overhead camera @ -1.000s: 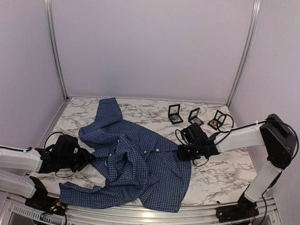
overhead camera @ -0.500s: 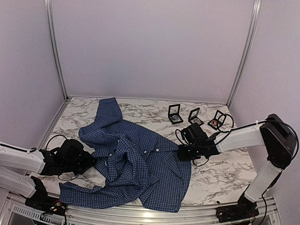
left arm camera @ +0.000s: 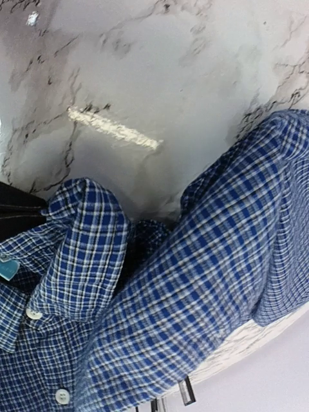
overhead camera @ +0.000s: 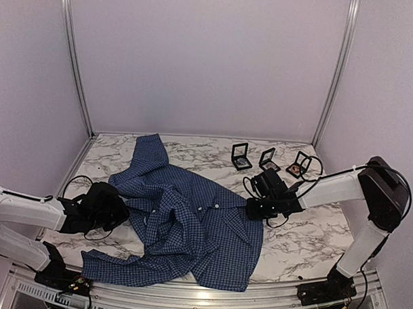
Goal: Remove the brooch from the garment
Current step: Flatten out the crumpled clothing at the center of the board.
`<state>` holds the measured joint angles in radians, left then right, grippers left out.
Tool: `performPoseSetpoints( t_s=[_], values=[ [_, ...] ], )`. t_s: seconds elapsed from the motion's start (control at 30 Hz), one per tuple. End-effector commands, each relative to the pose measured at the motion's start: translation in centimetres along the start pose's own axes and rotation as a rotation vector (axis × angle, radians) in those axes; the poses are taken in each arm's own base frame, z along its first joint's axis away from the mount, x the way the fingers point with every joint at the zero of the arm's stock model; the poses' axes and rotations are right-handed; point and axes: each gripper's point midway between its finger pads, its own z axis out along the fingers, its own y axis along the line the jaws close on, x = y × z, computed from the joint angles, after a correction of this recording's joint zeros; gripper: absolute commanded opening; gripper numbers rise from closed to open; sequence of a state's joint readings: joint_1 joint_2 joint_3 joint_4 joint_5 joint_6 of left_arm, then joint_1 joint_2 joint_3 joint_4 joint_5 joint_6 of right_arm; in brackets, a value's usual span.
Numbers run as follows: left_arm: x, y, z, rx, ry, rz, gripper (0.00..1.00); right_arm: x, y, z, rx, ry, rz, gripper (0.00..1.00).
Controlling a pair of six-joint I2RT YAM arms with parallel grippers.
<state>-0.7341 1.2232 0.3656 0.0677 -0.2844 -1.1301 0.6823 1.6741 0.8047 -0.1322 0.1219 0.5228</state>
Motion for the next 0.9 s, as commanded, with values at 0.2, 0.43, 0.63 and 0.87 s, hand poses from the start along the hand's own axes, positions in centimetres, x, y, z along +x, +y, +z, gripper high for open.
performPoseSetpoints(
  t_s=[0.2, 0.43, 0.63, 0.87],
  values=[
    [-9.6, 2.7, -0.9, -0.135, -0.154, 0.057, 0.0, -0.4, -1.7, -0.7, 0.027, -0.016, 0.007, 0.27],
    [-14.6, 4.8, -1.1, -0.233, -0.188, 0.07, 0.0, -0.3, -1.5, -0.8, 0.009, -0.023, 0.009, 0.27],
    [-17.9, 7.5, -0.4, -0.265, -0.183, 0.027, 0.0, -0.5, -0.8, -1.0, -0.023, -0.033, -0.004, 0.27],
    [-20.3, 10.9, -0.6, -0.343, -0.191, -0.051, 0.0, -1.2, -0.2, -1.1, -0.029, -0.051, -0.035, 0.27]
  ],
)
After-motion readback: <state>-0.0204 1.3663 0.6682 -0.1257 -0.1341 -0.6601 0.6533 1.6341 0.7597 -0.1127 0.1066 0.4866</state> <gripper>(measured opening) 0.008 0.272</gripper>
